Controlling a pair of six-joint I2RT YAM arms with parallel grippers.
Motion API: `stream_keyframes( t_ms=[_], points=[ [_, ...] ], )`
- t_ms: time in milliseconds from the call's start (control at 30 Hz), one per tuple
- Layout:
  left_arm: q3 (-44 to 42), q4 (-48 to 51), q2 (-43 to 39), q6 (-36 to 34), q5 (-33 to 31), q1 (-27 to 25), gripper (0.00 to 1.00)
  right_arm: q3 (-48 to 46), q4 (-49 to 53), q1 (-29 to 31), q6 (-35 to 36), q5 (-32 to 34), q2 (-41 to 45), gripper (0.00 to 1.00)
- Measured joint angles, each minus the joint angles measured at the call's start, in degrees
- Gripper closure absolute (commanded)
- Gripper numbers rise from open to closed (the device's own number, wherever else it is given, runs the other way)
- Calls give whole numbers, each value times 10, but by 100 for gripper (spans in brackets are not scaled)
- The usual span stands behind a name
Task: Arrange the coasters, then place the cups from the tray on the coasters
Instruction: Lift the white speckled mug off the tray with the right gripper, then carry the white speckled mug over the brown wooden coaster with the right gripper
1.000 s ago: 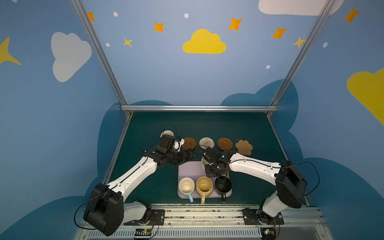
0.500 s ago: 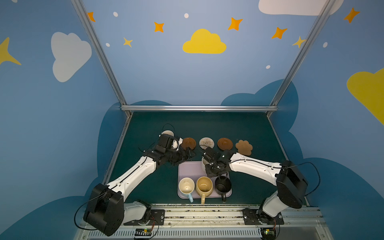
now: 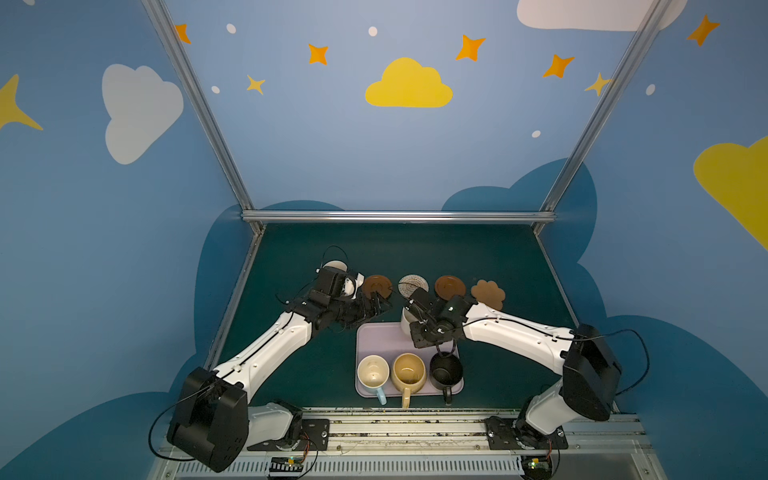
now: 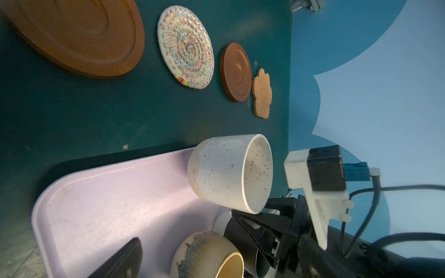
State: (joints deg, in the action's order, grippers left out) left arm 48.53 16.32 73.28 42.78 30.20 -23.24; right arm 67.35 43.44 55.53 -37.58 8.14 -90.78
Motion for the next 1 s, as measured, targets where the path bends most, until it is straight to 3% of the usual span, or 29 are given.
stream_keyframes(
  t_ms=[433, 1000],
  points=[
    [23, 4, -6, 3, -4, 21, 0, 85, 19, -8, 25, 9, -5, 100],
    [69, 35, -25, -9, -21, 78, 0, 223, 55, -23, 50, 11, -91, 100]
  ],
)
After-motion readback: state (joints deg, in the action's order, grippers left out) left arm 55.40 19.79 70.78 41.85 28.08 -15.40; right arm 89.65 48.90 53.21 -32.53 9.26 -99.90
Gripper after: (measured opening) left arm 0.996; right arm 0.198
